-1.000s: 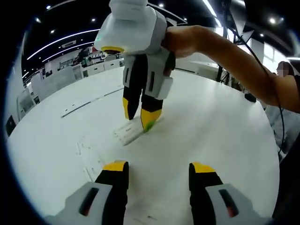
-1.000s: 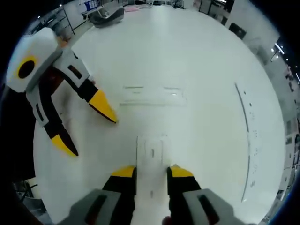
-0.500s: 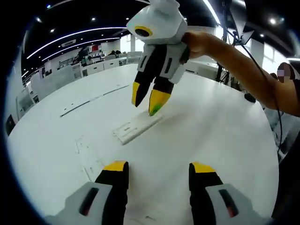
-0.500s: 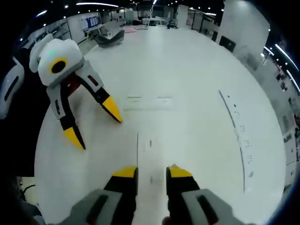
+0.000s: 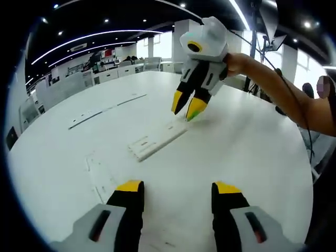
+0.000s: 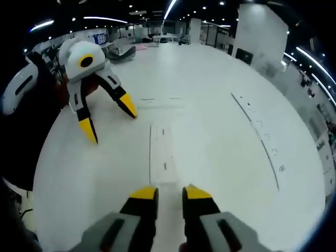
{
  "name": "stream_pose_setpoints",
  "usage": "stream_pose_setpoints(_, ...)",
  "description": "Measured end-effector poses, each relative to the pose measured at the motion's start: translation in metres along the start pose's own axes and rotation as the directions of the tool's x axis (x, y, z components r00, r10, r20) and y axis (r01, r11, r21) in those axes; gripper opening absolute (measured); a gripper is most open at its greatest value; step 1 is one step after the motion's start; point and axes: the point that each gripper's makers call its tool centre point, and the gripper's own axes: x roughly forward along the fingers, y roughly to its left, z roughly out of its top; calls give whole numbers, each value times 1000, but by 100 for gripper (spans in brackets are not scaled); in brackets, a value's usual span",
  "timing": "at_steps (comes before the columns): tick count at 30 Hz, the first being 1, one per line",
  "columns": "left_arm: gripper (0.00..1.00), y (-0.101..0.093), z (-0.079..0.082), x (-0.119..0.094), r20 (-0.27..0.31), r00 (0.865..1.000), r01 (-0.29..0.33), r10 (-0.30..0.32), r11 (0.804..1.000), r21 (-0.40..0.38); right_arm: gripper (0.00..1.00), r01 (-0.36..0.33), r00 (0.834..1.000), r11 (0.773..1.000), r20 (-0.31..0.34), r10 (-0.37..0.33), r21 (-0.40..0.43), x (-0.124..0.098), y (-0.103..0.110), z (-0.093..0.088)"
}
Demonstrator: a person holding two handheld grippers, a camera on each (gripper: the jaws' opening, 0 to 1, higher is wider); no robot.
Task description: Locate the socket holder cover, grip the socket holder cover, clip it into the socket holder slot.
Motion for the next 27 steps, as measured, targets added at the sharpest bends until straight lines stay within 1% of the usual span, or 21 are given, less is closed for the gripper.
stream_pose_setpoints(2, 52, 1, 0, 0, 1, 1000, -2, 2, 1000, -2, 20, -2, 1000, 1000, -11, 2, 6, 2, 0, -6)
stream_pose_setpoints(4, 52, 1, -1, 0, -2, 1000, -2, 2, 1000, -2, 19, -10, 1000, 1000, 1, 10, 12, 3, 2, -8)
stream_pose_setpoints(7, 52, 2, -1, 0, -3, 1000, -5, 5, 1000, -4, 19, -21, 999, 1000, 29, 20, 18, 3, 4, -6)
stream_pose_setpoints(18, 52, 2, -1, 0, -4, 1000, -7, 7, 1000, -5, 18, -41, 996, 999, 76, 41, -7, 7, 7, 2)
stream_pose_setpoints(24, 52, 2, -1, -1, -4, 1000, -9, 9, 1000, -5, 18, -50, 996, 999, 79, 51, -15, 10, 9, 8)
stream_pose_setpoints(27, 52, 2, -1, -1, -5, 1000, -9, 9, 1000, -4, 18, -56, 996, 998, 68, 57, -20, 10, 9, 8)
